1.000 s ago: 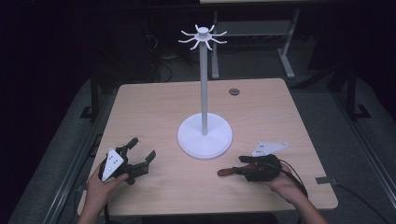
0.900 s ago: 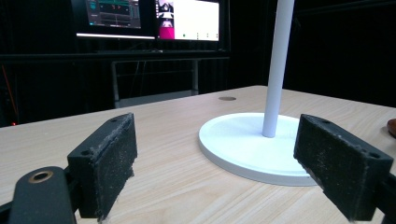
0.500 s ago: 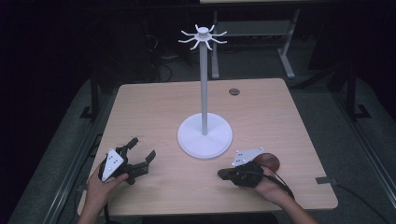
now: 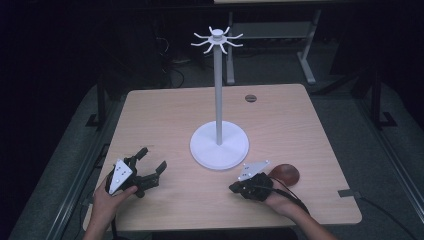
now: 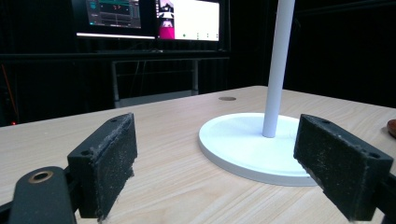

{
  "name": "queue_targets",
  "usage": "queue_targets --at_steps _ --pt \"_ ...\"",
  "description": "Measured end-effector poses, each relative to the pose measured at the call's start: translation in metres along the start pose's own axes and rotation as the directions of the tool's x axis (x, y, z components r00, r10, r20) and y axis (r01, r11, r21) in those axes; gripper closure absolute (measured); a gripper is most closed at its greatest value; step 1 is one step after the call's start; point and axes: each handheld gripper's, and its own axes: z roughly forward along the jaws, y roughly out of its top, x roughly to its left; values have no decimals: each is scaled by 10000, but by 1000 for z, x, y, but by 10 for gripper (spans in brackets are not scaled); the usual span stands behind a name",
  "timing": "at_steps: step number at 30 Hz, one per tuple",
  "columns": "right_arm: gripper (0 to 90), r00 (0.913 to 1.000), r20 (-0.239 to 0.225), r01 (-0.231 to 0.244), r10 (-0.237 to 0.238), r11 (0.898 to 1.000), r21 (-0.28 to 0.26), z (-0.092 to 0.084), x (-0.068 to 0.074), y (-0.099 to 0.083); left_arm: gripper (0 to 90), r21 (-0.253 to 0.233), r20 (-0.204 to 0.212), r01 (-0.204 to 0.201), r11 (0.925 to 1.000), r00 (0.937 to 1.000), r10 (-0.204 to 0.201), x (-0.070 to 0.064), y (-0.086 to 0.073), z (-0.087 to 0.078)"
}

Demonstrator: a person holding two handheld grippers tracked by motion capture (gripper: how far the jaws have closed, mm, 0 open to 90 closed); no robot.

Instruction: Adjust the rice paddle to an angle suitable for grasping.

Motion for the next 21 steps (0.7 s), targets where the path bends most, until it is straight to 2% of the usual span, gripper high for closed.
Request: queue_targets --at_steps 11,21 --pt "900 9994 314 -110 107 9999 73 0 -7 -3 129 5 0 2 10000 10000 -2 0 0 0" --pt "900 9960 779 -436 437 9990 -30 -2 -17 -7 129 -8 8 -7 10000 10000 7 -1 0 0"
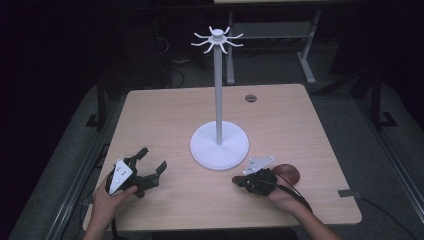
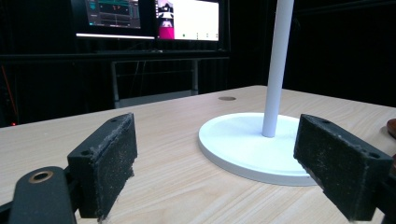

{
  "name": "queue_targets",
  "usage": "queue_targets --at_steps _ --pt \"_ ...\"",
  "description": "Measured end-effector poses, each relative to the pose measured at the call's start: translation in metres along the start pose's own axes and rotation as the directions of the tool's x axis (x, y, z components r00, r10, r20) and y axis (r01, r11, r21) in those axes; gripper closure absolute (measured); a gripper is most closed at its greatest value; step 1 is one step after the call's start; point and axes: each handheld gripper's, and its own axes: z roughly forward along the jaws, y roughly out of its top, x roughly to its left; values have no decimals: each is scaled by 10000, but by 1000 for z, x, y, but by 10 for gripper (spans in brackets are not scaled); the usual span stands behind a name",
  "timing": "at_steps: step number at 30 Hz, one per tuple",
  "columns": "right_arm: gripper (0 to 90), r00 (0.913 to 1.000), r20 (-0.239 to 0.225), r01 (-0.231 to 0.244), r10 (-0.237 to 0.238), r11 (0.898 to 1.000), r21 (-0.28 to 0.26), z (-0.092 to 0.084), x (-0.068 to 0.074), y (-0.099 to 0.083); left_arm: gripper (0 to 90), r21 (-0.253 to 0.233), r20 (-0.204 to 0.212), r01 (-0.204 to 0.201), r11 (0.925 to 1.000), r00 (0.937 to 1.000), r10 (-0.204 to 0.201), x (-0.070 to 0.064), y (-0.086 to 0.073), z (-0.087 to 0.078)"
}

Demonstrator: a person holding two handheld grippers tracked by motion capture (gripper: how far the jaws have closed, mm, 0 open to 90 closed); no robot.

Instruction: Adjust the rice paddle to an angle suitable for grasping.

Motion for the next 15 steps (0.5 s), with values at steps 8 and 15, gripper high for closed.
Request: queue_targets --at_steps 8,15 --pt "900 9991 394 -156 152 9998 106 0 -7 -2 129 5 9 -21 10000 10000 21 0 0 0" --pt "900 9960 821 -367 353 9992 156 -1 -15 -5 129 0 14 -14 10000 10000 14 0 0 0"
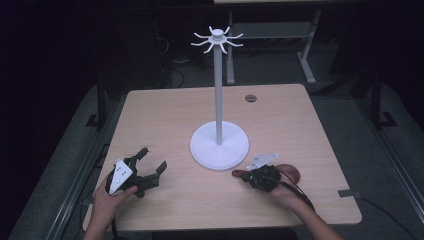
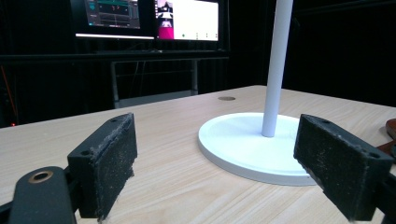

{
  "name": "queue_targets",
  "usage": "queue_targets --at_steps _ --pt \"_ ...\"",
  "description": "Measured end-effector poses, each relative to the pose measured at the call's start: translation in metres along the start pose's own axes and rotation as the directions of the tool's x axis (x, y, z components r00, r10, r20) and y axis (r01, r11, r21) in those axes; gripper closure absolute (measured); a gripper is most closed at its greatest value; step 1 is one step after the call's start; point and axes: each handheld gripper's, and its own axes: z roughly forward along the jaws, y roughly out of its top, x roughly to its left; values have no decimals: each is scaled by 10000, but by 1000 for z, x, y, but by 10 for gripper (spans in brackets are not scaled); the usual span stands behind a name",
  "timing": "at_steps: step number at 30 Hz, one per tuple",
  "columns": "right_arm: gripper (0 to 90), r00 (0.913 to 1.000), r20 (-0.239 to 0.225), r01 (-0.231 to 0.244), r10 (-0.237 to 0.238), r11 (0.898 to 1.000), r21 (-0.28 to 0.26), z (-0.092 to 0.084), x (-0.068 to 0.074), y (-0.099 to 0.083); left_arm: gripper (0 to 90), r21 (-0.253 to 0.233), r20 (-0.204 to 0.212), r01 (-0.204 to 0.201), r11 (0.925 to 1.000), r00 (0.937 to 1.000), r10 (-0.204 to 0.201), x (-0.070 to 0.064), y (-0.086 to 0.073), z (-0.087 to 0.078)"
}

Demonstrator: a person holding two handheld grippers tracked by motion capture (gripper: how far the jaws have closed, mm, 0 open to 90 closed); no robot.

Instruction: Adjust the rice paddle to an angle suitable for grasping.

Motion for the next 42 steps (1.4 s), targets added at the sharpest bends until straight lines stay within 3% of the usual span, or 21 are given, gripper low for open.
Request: queue_targets --at_steps 4,9,13,14,16,19,20,27,31,42 --pt "900 9999 127 -56 56 10000 7 -1 -2 -1 129 -1 1 0 10000 10000 0 0 0 0" --pt "900 9993 -176 -322 314 9985 -442 -16 -8 2 129 3 18 -31 10000 10000 31 0 0 0" --pt "900 9983 221 -516 532 9965 -654 -29 -21 1 129 -10 21 -9 10000 10000 9 0 0 0" --pt "900 9952 487 -816 852 9940 -727 -37 -33 -3 129 -3 33 -56 10000 10000 56 0 0 0" --pt "900 9919 772 -954 1008 9929 -712 -44 -45 -8 129 1 20 -28 10000 10000 28 0 0 0" --pt "900 9869 1051 -1155 1220 9911 -661 -49 -56 -14 129 -5 20 -5 10000 10000 5 0 0 0" --pt "900 9829 1292 -1251 1315 9905 -566 -54 -67 -20 129 2 19 -15 10000 10000 15 0 0 0" --pt "900 9645 1950 -1752 1780 9840 -313 -63 -93 -37 129 3 22 -25 10000 10000 25 0 0 0" --pt "900 9618 1956 -1921 1913 9813 -151 -62 -97 -41 129 5 20 -26 10000 10000 26 0 0 0" --pt "900 9658 1782 -1960 1885 9803 253 -55 -98 -43 129 -4 25 0 10000 10000 0 0 0 0"
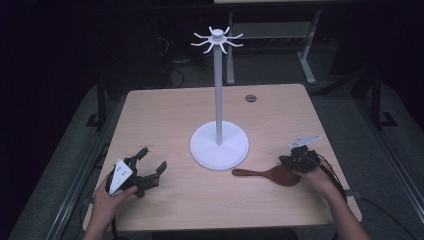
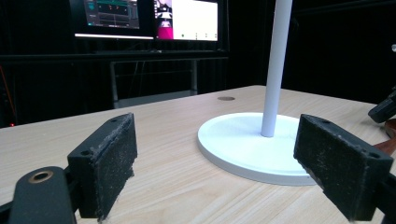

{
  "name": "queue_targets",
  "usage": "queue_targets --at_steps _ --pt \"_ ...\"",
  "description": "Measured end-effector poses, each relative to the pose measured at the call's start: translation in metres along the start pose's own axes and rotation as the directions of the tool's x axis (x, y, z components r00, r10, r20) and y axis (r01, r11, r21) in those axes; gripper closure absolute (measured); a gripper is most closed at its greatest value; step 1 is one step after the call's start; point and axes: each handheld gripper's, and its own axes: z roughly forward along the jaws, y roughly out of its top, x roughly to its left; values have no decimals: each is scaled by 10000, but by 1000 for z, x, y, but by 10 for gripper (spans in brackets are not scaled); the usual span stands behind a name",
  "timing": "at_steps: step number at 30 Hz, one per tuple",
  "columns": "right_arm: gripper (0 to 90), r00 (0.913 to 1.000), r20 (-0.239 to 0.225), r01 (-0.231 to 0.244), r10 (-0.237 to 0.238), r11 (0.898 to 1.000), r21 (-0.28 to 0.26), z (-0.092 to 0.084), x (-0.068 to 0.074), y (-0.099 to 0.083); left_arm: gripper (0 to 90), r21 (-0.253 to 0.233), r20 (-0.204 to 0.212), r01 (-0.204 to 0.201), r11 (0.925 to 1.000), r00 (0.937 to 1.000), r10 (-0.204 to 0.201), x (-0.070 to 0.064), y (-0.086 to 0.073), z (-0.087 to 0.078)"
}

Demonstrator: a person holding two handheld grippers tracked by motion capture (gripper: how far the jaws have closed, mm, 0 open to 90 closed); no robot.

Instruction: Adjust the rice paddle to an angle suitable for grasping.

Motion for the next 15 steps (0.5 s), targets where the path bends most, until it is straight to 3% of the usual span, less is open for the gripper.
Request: queue_targets --at_steps 15 --pt "900 9992 -404 -54 65 9996 282 -8 0 -7 129 5 -12 61 10000 10000 -61 0 0 0"
